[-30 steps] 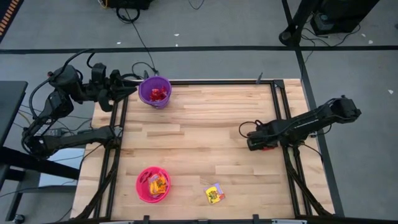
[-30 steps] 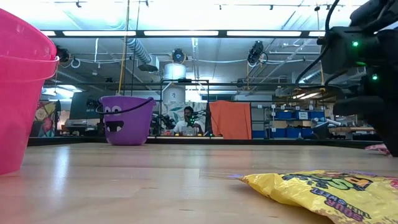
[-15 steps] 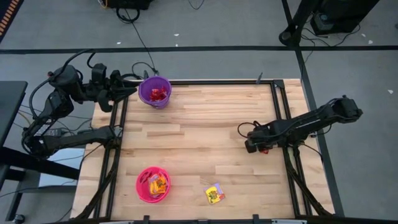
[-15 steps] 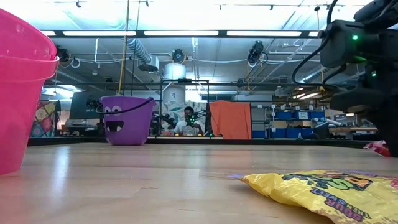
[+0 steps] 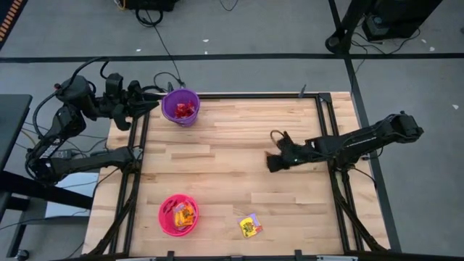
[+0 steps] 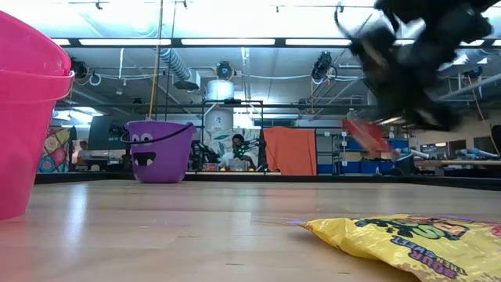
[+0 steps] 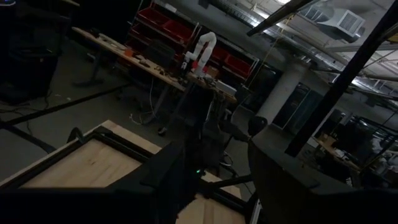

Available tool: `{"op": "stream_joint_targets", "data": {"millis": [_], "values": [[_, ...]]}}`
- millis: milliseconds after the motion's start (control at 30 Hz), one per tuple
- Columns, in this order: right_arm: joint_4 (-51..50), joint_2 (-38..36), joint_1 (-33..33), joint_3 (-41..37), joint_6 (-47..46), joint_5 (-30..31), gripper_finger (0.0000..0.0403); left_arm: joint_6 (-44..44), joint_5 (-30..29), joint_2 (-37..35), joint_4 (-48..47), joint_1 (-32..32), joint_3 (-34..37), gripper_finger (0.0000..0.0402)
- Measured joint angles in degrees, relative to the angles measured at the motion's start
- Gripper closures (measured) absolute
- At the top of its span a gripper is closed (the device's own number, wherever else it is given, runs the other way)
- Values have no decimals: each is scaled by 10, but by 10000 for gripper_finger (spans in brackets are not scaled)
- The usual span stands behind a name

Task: Sort candy by brand, put in halloween buckets
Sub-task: Put the red candy into the purple bucket

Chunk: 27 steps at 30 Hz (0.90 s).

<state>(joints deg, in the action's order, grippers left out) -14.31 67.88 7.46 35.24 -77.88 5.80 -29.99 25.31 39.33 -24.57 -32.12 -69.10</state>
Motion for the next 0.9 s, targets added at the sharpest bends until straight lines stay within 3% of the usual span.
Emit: {"op": "stream_joint_targets", "data": {"millis": [233, 333, 533, 733, 900], "values": [[529, 45, 8, 1, 141, -49, 401, 0, 0, 0, 10, 0, 0, 220], [684, 78, 21, 2, 175, -71, 401, 0, 0, 0, 10, 0, 0, 220], [804, 165, 59, 2, 153, -78, 401, 0, 0, 0, 10, 0, 0, 220], [998, 290, 87, 46, 163, -75, 401, -3, 2, 0, 10, 0, 0, 220], [1032, 378, 87, 119, 166, -76, 401, -3, 3, 0, 10, 0, 0, 220]]}}
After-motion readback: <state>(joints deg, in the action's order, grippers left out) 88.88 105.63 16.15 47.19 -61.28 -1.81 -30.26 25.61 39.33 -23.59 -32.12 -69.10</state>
